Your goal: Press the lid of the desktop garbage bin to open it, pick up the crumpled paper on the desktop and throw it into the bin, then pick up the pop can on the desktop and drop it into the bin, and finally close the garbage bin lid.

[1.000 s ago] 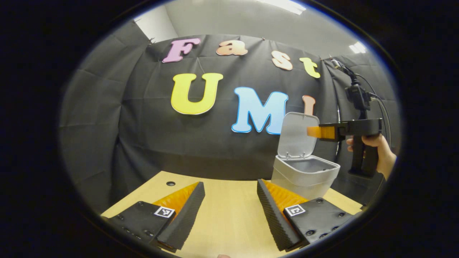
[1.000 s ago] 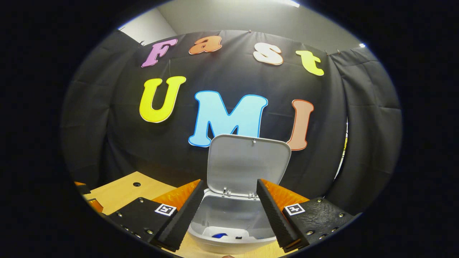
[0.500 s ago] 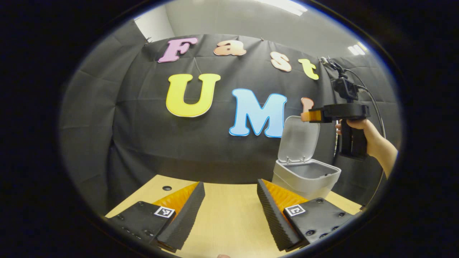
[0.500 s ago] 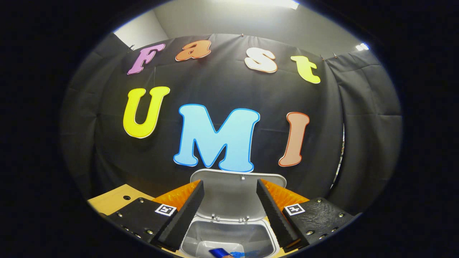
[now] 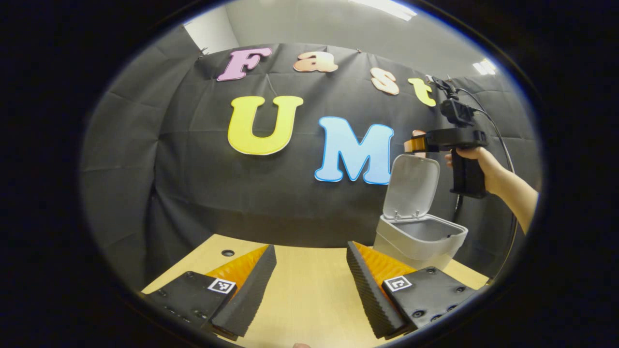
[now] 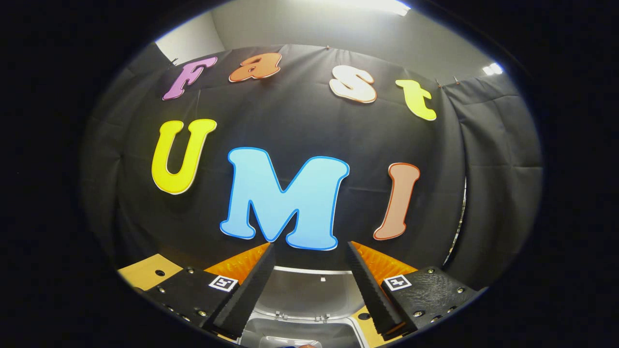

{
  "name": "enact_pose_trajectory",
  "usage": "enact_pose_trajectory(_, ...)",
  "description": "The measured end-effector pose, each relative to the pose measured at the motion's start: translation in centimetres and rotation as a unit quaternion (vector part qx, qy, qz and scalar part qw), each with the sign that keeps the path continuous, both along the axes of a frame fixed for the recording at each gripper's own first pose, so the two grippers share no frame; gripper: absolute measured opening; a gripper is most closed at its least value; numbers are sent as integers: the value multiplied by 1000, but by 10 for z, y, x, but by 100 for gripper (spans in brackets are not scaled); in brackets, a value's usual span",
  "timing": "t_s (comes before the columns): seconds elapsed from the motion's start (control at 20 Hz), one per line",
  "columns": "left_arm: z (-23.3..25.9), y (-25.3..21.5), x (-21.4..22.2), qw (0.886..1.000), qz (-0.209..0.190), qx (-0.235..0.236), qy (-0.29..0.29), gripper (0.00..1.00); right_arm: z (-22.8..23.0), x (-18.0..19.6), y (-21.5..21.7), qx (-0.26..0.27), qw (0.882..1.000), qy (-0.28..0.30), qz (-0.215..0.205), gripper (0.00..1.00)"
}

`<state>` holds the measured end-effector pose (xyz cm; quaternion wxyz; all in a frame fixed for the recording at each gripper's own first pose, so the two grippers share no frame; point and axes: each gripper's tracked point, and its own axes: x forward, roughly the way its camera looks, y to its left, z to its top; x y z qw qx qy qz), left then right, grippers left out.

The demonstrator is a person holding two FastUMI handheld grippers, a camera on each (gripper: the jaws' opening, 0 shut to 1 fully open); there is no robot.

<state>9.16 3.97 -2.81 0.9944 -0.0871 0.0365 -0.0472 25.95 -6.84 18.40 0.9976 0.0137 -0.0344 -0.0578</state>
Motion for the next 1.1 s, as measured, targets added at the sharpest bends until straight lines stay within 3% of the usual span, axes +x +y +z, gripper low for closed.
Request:
enact_pose_trajectory(0.3, -3, 7, 2, 1000, 15, 2, 5, 96, -8, 10, -3, 32, 999, 15, 5, 94)
enact_pose_trajectory(0.6, 4, -4, -2, 1000, 19, -2, -2, 96, -17, 3, -1, 81, 996, 23, 36, 94)
enact_pose_trajectory(1.1, -2, -16, -37, 999, 29, 15, -11, 95, -32, -35, 5, 72, 996, 5, 52, 95)
